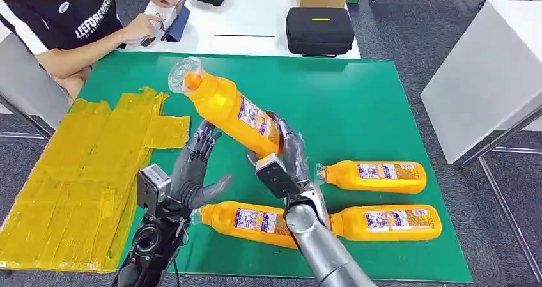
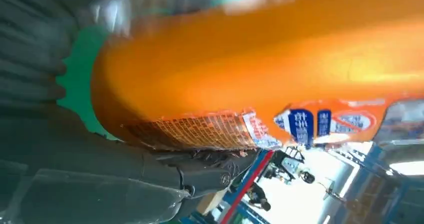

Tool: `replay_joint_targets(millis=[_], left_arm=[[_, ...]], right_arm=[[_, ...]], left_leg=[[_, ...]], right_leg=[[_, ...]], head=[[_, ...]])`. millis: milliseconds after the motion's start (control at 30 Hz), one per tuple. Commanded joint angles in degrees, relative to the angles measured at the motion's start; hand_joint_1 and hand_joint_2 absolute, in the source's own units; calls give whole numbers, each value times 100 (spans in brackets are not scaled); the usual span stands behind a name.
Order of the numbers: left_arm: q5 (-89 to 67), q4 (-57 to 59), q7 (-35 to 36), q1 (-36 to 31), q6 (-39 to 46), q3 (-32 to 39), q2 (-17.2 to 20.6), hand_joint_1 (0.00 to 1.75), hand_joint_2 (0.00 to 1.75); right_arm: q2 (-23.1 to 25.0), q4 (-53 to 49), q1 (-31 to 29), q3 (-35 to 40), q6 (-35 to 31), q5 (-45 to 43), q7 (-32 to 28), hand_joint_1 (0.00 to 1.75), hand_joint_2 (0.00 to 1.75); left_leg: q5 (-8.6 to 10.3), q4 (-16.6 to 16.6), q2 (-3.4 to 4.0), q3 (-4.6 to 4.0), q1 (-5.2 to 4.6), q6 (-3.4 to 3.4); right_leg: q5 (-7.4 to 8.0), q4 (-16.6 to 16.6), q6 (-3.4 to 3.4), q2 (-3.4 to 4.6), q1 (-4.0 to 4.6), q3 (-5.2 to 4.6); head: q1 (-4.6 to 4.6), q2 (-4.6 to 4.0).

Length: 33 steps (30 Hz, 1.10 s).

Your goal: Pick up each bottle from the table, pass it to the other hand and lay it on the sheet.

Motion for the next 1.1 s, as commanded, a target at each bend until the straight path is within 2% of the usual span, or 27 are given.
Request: replay_joint_targets(millis=[33, 167, 200, 233, 267, 300, 367, 467, 533, 567, 967, 1000, 1033, 1100], left_arm=[[56, 246, 51, -364, -2, -207, 187, 0, 175], [62, 302, 47, -387, 10, -216, 189, 0, 175], [88, 379, 40, -420, 15, -216, 192, 0, 175], [102, 420, 31, -433, 18, -215, 196, 0, 175], [136, 496, 15, -467, 17, -212, 193, 0, 175], [153, 542, 6, -494, 25, -217, 196, 0, 175], [192, 692, 0, -596, 53, -206, 184, 0, 175], [263, 835, -5, -657, 98, -160, 174, 0, 175], [270, 843, -6, -653, 107, -151, 175, 0, 175], [271, 841, -7, -643, 109, -149, 177, 0, 175], [306, 859, 13, -623, 291, 4, 137, 0, 175], [303, 860, 15, -616, 330, 24, 132, 68, 175], [303, 866, 15, -612, 333, 23, 142, 175, 175], [306, 859, 7, -555, 371, 37, 176, 175, 175]], right_arm=[[124, 629, -100, 742, 532, -17, -22, 175, 175], [111, 626, -97, 821, 774, -132, -53, 175, 175], [99, 646, -68, 1162, 1113, -25, -129, 175, 175], [144, 636, -13, 1250, 1120, -29, -113, 175, 175], [164, 642, 22, 1466, 1255, -24, -135, 175, 175], [181, 636, 48, 1605, 1299, -40, -136, 175, 175], [246, 616, 105, 1957, 1368, -3, -168, 175, 175], [224, 489, 207, 2429, 1358, 142, -53, 175, 175], [206, 447, 235, 2494, 1333, 165, -20, 175, 175], [190, 440, 238, 2502, 1334, 163, -19, 175, 175], [96, 439, 162, 2745, 1166, 92, 161, 175, 175], [91, 435, 157, 2736, 1156, 83, 166, 175, 175], [85, 426, 158, 2725, 1141, 59, 174, 175, 175], [82, 401, 178, 2651, 1133, -97, 175, 175, 175]], left_leg=[[-10, -2, -2, 25, 3, 2], [-19, -1, -5, 43, 2, 4], [-11, -2, -6, 28, 2, 3], [-18, -1, -10, 44, 1, 5], [-9, -4, -1, 24, 2, 3], [-21, -2, 0, 49, 1, 4], [-7, -5, -1, 19, 2, 1], [-17, -1, -7, 39, 4, 2], [-6, -3, -3, 15, 4, 2], [-16, -1, -5, 37, 3, 4], [-10, -2, -8, 22, 4, 2], [-17, 1, -10, 36, 5, 3], [-7, -2, -8, 17, 3, 2], [-20, 3, -12, 43, 4, 5]], right_leg=[[-8, -2, -26, -1, 7, 24], [-18, 0, -38, -3, 7, 40], [-11, -2, -27, -6, 6, 27], [-19, 0, -37, -9, 6, 44], [-7, -4, -23, -1, 5, 21], [-19, -1, -39, 1, 6, 45], [-6, -4, -21, 0, 4, 17], [-18, 2, -38, -6, 8, 36], [-7, -2, -21, -3, 6, 13], [-17, 1, -34, -4, 5, 34], [-12, -1, -26, -8, 7, 20], [-19, 1, -35, -9, 9, 34], [-9, -1, -22, -8, 5, 14], [-22, 3, -39, -11, 8, 41]], head=[[2, 0], [0, 0], [0, 0], [2, 0], [0, 0], [2, 0], [0, 0], [2, 0], [0, 0], [-2, 0], [0, 0], [0, 0], [0, 0], [2, 0]])
